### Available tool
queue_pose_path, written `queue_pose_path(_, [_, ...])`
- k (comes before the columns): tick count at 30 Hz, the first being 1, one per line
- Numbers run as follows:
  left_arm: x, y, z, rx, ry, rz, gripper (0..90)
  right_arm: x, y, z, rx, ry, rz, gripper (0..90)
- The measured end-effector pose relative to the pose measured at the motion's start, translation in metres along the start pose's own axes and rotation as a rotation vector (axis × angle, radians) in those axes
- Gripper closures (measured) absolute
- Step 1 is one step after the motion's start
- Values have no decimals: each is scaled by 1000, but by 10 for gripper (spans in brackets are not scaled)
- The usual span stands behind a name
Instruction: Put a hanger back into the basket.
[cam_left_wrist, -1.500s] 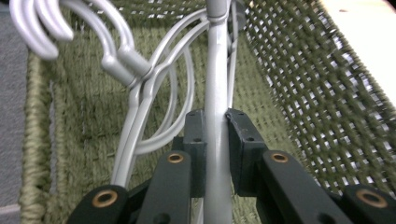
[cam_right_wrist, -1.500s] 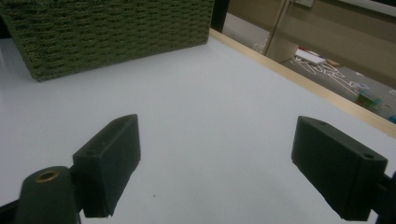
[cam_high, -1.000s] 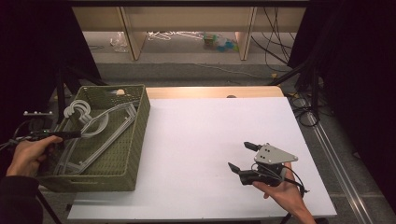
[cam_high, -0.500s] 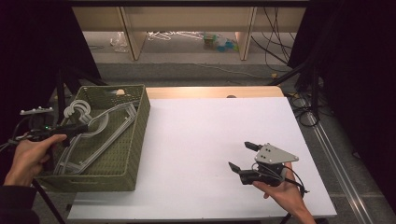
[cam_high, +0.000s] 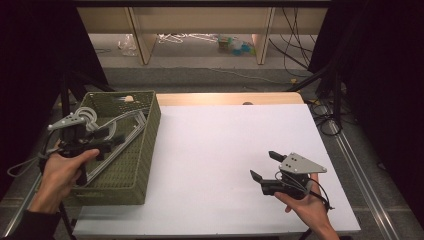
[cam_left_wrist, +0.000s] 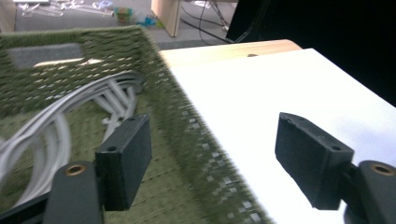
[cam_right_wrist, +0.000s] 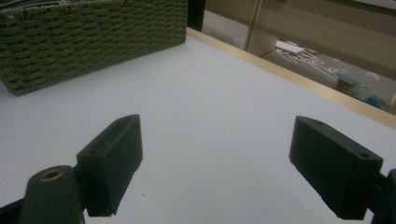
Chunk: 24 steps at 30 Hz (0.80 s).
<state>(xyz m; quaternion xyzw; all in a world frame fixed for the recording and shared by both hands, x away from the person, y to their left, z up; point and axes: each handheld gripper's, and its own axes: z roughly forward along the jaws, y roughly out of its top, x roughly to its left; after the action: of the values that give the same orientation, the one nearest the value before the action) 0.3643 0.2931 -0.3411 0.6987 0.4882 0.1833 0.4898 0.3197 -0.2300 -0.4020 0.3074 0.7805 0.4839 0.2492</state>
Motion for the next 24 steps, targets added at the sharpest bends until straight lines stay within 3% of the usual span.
queue_pose_path(9, [-48, -7, 5, -46, -65, 84, 213, 2, -1, -4, -13, 7, 15, 184])
queue_pose_path(16, [-83, -15, 9, -60, -83, 133, 210, 1, -1, -5, -15, -1, 15, 181])
queue_pose_path(18, [-93, -17, 12, -77, -136, 141, 208, 1, -1, -5, -16, 0, 15, 181])
queue_pose_path(21, [-108, -23, 18, -82, -194, 111, 209, 2, -1, -5, -15, 0, 17, 180])
queue_pose_path(22, [-113, -25, 21, -75, -200, 137, 209, 2, -2, -5, -16, 1, 19, 182])
queue_pose_path(23, [-117, -27, 24, -71, -193, 167, 209, 1, -3, -5, -52, 0, 23, 195])
queue_pose_path(24, [-120, -30, 26, -74, -192, 177, 209, 0, -5, -5, -48, 21, 53, 195])
